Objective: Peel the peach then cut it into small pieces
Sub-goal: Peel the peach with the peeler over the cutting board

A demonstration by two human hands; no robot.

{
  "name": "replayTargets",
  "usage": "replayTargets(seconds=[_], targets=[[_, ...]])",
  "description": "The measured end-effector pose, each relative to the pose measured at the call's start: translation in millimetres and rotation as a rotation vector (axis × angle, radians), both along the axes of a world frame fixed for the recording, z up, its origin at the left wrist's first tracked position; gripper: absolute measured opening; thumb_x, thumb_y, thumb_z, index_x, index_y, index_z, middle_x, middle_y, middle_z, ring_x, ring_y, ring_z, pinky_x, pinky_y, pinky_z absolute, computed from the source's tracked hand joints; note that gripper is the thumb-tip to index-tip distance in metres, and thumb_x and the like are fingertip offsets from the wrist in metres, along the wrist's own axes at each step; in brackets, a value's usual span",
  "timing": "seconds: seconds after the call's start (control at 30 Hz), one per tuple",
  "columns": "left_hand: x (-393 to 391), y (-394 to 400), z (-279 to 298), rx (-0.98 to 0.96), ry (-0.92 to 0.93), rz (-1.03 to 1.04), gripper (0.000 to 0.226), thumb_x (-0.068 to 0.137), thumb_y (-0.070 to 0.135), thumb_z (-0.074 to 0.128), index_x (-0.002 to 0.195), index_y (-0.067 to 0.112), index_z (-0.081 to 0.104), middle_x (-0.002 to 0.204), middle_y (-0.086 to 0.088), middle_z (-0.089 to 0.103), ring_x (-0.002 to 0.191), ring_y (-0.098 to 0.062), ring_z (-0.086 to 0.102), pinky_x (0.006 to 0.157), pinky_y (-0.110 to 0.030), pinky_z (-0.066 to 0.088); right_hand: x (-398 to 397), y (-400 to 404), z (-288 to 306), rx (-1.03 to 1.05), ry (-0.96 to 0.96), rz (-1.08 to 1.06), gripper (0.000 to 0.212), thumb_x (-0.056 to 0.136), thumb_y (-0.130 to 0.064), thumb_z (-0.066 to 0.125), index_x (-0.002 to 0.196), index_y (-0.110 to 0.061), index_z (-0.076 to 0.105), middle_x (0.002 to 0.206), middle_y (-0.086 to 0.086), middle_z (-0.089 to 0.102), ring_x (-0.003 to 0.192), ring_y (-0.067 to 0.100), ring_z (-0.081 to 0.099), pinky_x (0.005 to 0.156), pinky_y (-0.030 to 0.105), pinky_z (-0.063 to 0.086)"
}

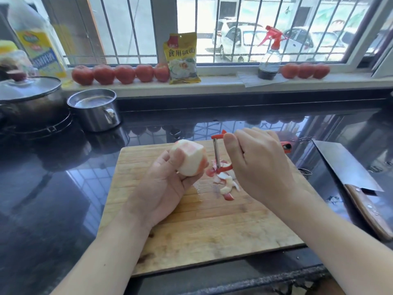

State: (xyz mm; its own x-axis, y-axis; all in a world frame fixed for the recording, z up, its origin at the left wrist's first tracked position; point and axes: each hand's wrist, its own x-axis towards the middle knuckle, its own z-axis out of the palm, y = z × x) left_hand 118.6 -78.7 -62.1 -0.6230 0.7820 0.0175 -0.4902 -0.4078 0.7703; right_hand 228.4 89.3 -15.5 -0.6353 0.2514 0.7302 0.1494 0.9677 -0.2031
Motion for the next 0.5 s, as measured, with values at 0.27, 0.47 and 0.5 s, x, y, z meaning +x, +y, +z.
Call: replayTargets(seconds=[0.27,0.47,0.5], targets=[[-0.2,0.4,0.8,0.014,0.069,-0.049,0.088,0.084,0.037,0.084,0.150,-0.001,0.041,0.147,-0.028,0.053,0.132,-0.041,0.056,0.111,-0.046,0.050,-2.3,-4.4,5.2,0.215,-0.050,0.021,0.048,0.109,-0.033,0.037,0.065,-0.019,0.046,0.062,-0.008,0.042,0.060,0.018,0.041,0.072,0.039,0.037],[3.6,2.0,2.3,0.008,0.114,-0.042,0.086,0.079,0.043,0.086,0.144,-0.001,0.051,0.142,-0.027,0.058,0.131,-0.044,0.057,0.107,-0.046,0.053,-3.0,2.8,0.3,0.254,-0.027,-0.005,0.047,0.109,-0.034,0.037,0.066,-0.019,0.047,0.063,-0.007,0.042,0.062,0.019,0.040,0.071,0.039,0.037],[4.6,2.2,3.5,0.008,0.110,-0.034,0.086,0.077,0.043,0.088,0.142,-0.001,0.053,0.138,-0.025,0.062,0.125,-0.040,0.062,0.101,-0.042,0.057,-3.4,4.3,0.3,0.261,-0.016,-0.018,0.047,0.109,-0.033,0.037,0.065,-0.019,0.044,0.062,-0.007,0.041,0.062,0.019,0.039,0.071,0.039,0.036]])
